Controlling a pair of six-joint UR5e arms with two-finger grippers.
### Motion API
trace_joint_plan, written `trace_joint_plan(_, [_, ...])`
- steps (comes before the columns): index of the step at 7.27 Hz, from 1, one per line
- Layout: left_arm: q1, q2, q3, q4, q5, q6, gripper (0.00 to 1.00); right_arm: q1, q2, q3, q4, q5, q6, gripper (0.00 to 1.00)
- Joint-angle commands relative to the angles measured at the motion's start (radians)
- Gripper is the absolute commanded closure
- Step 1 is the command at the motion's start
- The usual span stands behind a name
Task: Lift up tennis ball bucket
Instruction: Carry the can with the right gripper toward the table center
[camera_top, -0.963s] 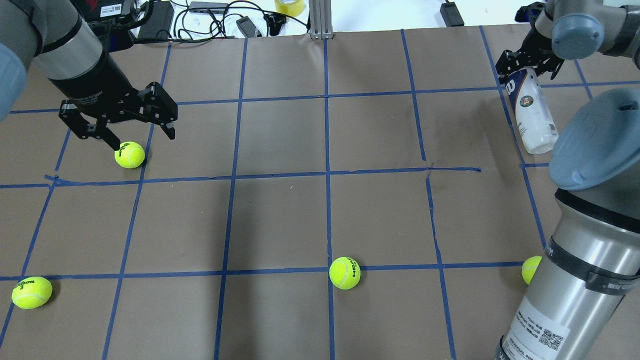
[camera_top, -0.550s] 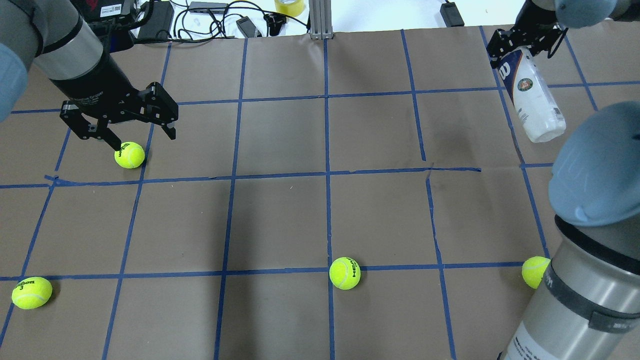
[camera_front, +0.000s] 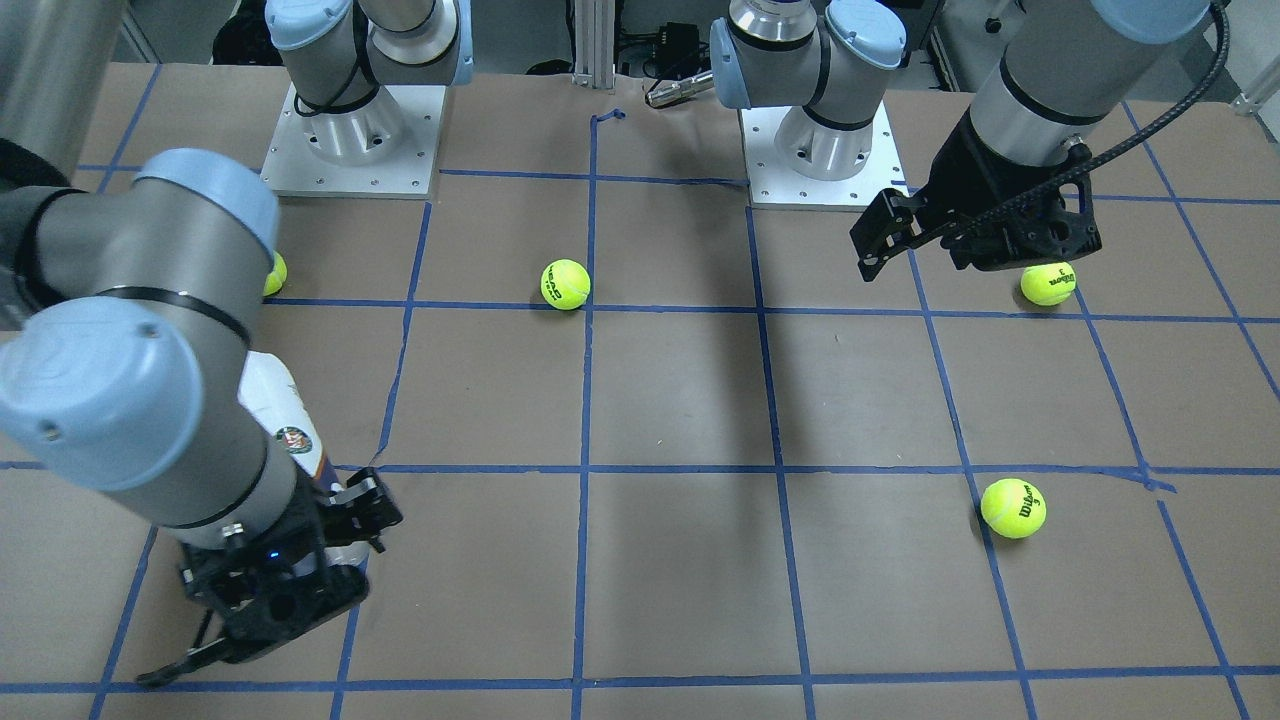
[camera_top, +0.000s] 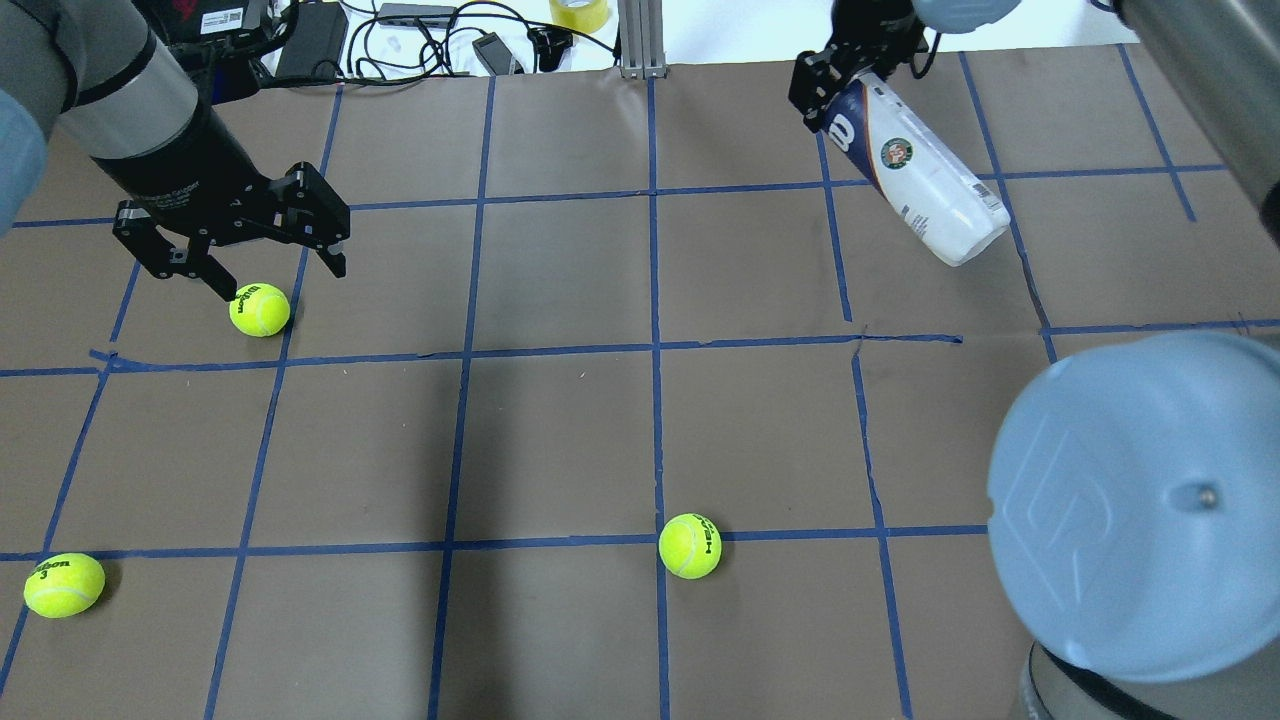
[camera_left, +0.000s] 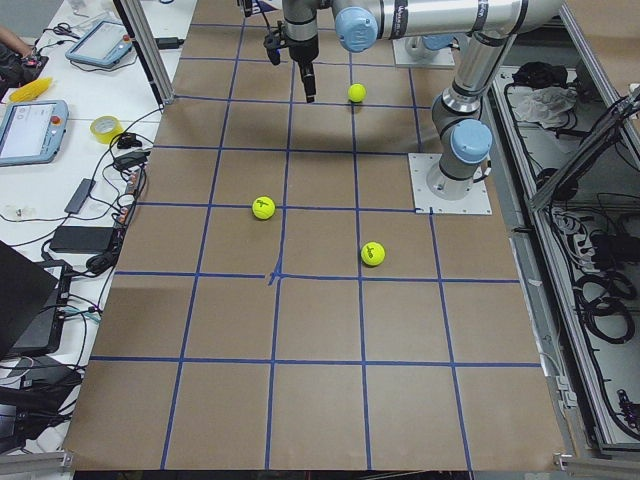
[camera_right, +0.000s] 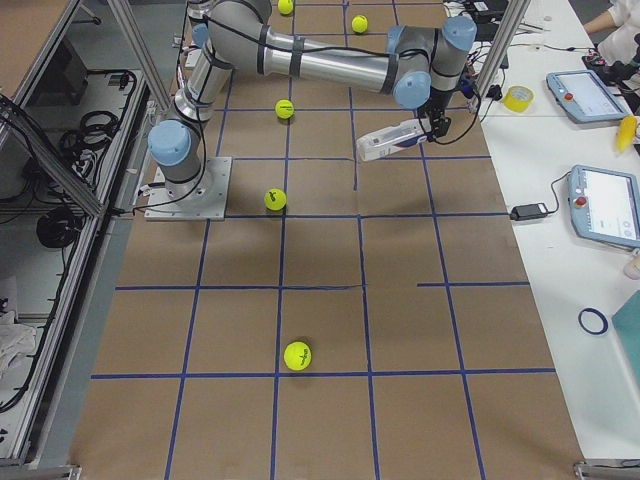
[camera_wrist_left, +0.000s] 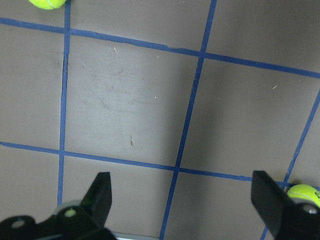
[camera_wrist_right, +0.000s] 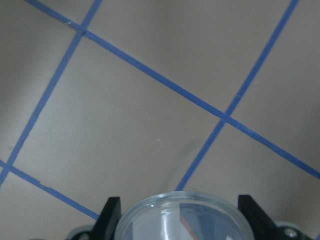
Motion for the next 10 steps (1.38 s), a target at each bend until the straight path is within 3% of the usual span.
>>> trace_joint_plan(1, [0.002,-0.001,0.000,0.000,0.000,0.000,0.00,0.087,0.004,0.037,-0.066,0.004,-0.147,0.96])
trace_joint_plan(4, [0.003,0.001,0.000,0.002,0.002,0.000,0.00,0.225,0.047,0.093,-0.211,0.006,-0.372,1.00])
trace_joint_plan(8, [0.005,0.001,0.000,0.002,0.004,0.000,0.00,0.415,0.121,0.105,-0.281,-0.008,-0.406,1.00])
trace_joint_plan(10, [0.006,0.001,0.002,0.002,0.004,0.000,0.00,0.426,0.168,0.105,-0.366,-0.002,-0.415,1.00])
